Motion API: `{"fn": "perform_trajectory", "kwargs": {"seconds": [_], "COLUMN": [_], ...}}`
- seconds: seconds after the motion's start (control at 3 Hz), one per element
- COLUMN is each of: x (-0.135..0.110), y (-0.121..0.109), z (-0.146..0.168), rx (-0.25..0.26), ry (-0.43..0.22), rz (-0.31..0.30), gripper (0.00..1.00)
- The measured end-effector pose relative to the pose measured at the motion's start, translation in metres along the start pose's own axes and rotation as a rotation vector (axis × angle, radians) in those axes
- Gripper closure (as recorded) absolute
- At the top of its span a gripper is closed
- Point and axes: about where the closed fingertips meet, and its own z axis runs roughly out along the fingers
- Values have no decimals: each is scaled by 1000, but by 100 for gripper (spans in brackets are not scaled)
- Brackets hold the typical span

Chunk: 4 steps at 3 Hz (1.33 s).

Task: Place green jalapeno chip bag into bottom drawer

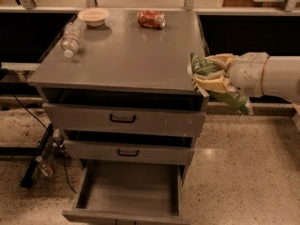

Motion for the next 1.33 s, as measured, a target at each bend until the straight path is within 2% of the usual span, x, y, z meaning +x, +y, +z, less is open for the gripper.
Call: {"fn": "perform_trajectory", "kwargs": {"seconds": [0.33, 0.67, 1.0, 1.33], "x": [-4, -1, 9, 38], "y": [20, 59, 82, 107], "z": [-6, -10, -4, 27], "rx": [-15, -45, -79, -176], "ry": [-28, -62, -64, -4], "rz": [7, 37, 60, 84], "gripper": [100, 100, 100, 100]}}
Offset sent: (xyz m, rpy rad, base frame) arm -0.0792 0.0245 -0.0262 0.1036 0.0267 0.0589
